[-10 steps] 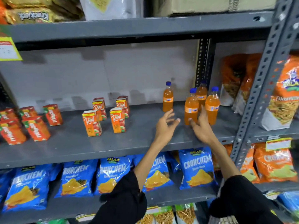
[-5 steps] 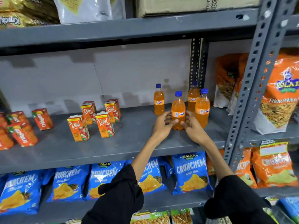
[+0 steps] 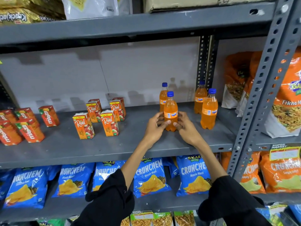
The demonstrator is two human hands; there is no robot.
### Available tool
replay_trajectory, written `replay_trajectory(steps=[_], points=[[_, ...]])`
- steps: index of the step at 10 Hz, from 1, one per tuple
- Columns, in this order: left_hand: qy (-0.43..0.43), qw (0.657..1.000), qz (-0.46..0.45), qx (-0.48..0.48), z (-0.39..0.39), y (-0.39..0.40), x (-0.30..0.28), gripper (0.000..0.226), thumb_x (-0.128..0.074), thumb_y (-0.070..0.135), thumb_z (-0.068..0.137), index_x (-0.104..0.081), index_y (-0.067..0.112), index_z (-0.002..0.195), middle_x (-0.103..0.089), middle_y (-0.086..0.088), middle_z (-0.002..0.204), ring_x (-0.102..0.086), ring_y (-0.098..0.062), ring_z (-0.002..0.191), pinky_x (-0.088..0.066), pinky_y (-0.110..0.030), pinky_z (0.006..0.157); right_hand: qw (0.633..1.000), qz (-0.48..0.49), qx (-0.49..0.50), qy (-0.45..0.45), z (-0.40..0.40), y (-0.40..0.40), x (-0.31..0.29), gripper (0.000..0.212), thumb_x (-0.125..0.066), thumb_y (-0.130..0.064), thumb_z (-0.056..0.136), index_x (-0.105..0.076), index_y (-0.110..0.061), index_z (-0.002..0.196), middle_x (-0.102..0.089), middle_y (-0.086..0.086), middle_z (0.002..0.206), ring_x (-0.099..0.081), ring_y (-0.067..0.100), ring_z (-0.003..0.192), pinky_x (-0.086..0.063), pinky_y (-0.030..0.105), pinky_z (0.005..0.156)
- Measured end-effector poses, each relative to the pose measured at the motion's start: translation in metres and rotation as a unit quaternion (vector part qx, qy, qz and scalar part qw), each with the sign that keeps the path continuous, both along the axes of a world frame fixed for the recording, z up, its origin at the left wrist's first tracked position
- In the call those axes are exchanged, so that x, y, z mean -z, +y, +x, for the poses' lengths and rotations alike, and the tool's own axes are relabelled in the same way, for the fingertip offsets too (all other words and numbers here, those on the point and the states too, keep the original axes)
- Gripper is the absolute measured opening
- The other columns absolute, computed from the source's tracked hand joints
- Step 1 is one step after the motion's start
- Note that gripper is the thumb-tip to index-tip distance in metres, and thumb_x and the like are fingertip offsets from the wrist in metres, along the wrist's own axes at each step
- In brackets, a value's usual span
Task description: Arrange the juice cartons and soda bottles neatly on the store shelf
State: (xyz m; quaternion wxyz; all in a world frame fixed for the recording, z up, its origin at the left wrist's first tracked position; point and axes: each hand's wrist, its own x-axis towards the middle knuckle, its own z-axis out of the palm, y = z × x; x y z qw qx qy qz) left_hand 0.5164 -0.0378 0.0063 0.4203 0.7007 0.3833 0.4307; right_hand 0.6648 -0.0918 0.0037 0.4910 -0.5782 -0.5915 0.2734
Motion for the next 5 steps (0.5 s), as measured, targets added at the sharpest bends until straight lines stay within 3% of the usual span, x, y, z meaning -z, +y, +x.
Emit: replay_trajectory(steps=[1,3,5], points=[[-0.001,1.0,0.002,-0.006,0.0,0.001,0.0,0.056,-0.073,0.02,0.09,-0.052,0.013,0.141,-0.066,-0.008,0.134,-0.064,-0.022,0.123,-0.054,-0.04,0.104,1.0,0.001,0.001,-0.007,0.001,0.001,0.0,0.052,-0.05,-0.003,0.099,-0.03,-0.015,0.146,-0.051,0.008,0.147,-0.048,0.017,0.135,-0.042,0.027,0.103],[0.01,1.0,-0.003,-0.021,-0.002,-0.003,-0.001,0.06,-0.077,0.026,0.087,-0.053,0.016,0.141,-0.067,-0.007,0.134,-0.065,-0.022,0.121,-0.055,-0.047,0.104,0.997,-0.004,0.032,-0.065,-0.001,-0.001,0.003,0.053,-0.049,-0.005,0.099,-0.031,-0.016,0.148,-0.056,0.008,0.143,-0.05,0.025,0.136,-0.043,0.037,0.109],[0.057,0.998,0.041,-0.004,-0.025,-0.021,-0.001,0.065,-0.071,0.033,0.092,-0.043,0.022,0.149,-0.057,-0.005,0.147,-0.055,-0.022,0.135,-0.047,-0.046,0.112,0.972,0.042,0.177,-0.15,-0.029,-0.022,0.012,0.075,-0.049,0.007,0.09,-0.017,-0.013,0.155,-0.057,0.017,0.137,-0.055,0.031,0.127,-0.047,0.041,0.101]])
